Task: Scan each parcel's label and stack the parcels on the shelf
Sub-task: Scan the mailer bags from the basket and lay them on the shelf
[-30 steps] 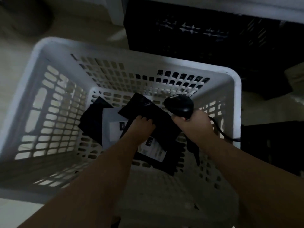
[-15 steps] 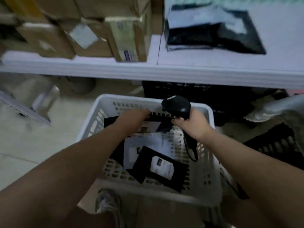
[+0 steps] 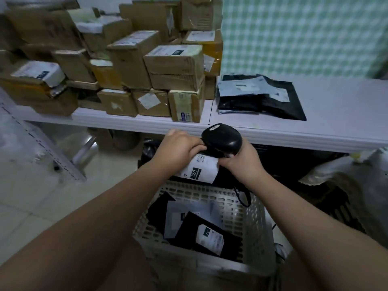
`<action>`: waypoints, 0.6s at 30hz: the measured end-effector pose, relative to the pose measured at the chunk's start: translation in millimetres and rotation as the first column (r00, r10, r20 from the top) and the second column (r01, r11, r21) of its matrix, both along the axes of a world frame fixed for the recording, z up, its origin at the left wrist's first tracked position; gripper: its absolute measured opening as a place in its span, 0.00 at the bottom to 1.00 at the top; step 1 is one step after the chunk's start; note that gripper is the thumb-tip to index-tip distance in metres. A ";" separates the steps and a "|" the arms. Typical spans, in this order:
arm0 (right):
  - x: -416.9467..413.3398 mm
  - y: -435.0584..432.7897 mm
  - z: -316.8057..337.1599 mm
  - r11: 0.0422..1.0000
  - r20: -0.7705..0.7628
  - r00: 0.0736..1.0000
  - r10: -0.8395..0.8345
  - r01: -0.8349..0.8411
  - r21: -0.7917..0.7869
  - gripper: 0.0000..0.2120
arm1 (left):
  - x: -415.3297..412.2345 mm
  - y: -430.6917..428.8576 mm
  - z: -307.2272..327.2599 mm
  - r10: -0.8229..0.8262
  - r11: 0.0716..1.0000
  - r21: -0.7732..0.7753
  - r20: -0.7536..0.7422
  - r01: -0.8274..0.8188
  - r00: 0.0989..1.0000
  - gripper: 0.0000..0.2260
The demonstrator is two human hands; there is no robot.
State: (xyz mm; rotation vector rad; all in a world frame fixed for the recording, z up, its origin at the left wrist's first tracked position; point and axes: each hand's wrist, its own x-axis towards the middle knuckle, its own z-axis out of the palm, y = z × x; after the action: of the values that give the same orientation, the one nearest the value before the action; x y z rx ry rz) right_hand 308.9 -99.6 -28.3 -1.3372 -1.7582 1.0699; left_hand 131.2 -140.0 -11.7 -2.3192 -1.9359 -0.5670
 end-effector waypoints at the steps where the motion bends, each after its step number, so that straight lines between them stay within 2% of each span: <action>1: -3.0 -0.9 0.1 0.999 -0.037 0.998 -0.044 0.043 -0.020 0.24 | 2.3 1.2 0.8 0.055 0.996 0.069 -0.039 -0.052 0.998 0.10; 3: -5.0 -1.0 0.4 0.989 -0.125 0.982 -0.143 0.137 -0.061 0.24 | 5.9 1.7 5.0 0.172 0.955 0.238 0.043 -0.177 0.984 0.12; 5: -0.9 2.0 1.1 0.964 -0.220 0.941 -0.258 0.235 -0.127 0.19 | 4.4 0.9 11.1 0.285 0.889 0.299 0.234 -0.347 0.930 0.24; 7: 4.2 6.3 1.4 0.928 -0.390 0.849 -0.358 0.275 -0.252 0.15 | 0.9 2.0 13.4 0.379 0.857 0.128 0.501 -0.499 0.778 0.39; 8: 5.6 7.9 2.0 0.915 -0.465 0.797 -0.385 0.265 -0.304 0.15 | -0.4 3.1 12.5 0.388 0.872 -0.033 0.656 -0.489 0.647 0.43; 9: 6.3 8.8 3.3 0.912 -0.518 0.761 -0.390 0.243 -0.329 0.16 | -1.6 3.9 10.9 0.355 0.911 -0.176 0.795 -0.374 0.491 0.45; 10: 5.8 9.5 4.8 0.919 -0.552 0.745 -0.374 0.216 -0.331 0.16 | -2.7 4.3 7.9 0.309 0.948 -0.259 0.889 -0.185 0.337 0.42; 11: 5.0 9.1 7.0 0.929 -0.570 0.745 -0.347 0.190 -0.317 0.16 | -3.5 4.4 5.0 0.285 0.957 -0.291 0.926 -0.012 0.248 0.35; 12: 3.5 9.3 7.5 0.936 -0.570 0.754 -0.326 0.171 -0.308 0.15 | -4.2 4.6 2.4 0.272 0.953 -0.294 0.938 0.078 0.216 0.25; 14: 0.5 9.0 8.0 0.941 -0.564 0.767 -0.306 0.154 -0.301 0.13 | -6.4 6.2 -0.1 0.244 0.962 -0.260 0.955 0.079 0.171 0.12; 16: -0.4 9.3 7.7 0.950 -0.526 0.795 -0.301 0.201 -0.239 0.07 | -10.3 9.1 -0.7 0.234 0.972 -0.236 0.963 0.001 0.131 0.08; 18: 0.8 8.8 10.8 0.962 -0.413 0.869 -0.272 0.261 -0.083 0.06 | -13.5 8.9 -1.3 0.253 0.967 -0.246 0.957 -0.067 0.139 0.08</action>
State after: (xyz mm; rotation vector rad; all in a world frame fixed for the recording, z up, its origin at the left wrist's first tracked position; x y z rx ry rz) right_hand 309.8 -90.9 -17.5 -1.2091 -1.2072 1.1236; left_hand 117.7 -131.1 -13.0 -1.6826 -2.5902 -2.5428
